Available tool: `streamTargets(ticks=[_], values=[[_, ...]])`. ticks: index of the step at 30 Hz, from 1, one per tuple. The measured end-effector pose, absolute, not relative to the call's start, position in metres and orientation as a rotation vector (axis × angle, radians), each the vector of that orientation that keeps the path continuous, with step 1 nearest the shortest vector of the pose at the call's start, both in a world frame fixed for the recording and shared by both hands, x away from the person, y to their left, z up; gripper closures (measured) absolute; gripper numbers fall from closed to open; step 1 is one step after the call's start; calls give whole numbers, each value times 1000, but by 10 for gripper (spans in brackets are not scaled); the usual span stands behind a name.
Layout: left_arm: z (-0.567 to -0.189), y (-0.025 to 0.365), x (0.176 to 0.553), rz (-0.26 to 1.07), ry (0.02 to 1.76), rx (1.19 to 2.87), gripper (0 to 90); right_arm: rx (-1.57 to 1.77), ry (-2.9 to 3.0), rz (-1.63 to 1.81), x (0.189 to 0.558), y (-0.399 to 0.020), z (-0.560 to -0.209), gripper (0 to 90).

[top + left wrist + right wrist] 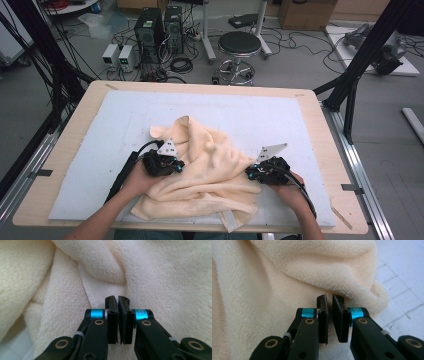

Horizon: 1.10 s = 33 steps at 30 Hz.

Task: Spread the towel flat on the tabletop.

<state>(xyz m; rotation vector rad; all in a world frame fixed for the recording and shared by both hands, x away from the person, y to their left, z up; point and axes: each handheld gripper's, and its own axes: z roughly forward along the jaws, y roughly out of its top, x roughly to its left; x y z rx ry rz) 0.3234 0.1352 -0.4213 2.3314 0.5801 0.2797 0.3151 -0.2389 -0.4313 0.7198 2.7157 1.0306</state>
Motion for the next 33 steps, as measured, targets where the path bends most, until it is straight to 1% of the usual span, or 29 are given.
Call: streamTargets(ticks=[2, 5, 9, 11, 12, 15, 16, 18, 21, 23, 27, 28, 30, 33], values=[[-417, 146, 314, 314, 586, 2317, 865, 705, 2723, 1026, 313, -238, -431, 838], [-412, 168, 296, 332, 608, 2281, 866, 675, 2735, 1045, 309, -236, -429, 842], [-409, 196, 269, 324, 657, 2251, 872, 637, 2753, 1049, 303, -229, -427, 846], [-407, 205, 258, 296, 674, 2234, 872, 617, 2755, 1061, 299, -227, -425, 848], [-406, 210, 251, 303, 675, 2235, 872, 610, 2759, 1073, 296, -227, -424, 850], [-406, 216, 237, 280, 673, 2248, 871, 578, 2773, 1110, 287, -226, -419, 847], [-406, 216, 235, 279, 671, 2252, 871, 564, 2776, 1118, 285, -226, -418, 837], [-405, 216, 232, 260, 668, 2249, 865, 538, 2779, 1124, 283, -225, -414, 785], [-397, 215, 235, 274, 646, 2224, 827, 545, 2756, 1167, 283, -226, -406, 729], [-390, 212, 243, 291, 641, 2194, 753, 567, 2725, 1196, 287, -228, -401, 696], [-376, 203, 271, 337, 637, 2145, 660, 604, 2679, 1214, 302, -224, -390, 667], [-374, 199, 280, 343, 633, 2145, 649, 605, 2682, 1215, 305, -221, -389, 658], [-375, 192, 298, 346, 638, 2110, 605, 610, 2692, 1194, 313, -211, -389, 639], [-383, 181, 321, 366, 671, 2130, 554, 604, 2715, 1191, 326, -196, -394, 621]])
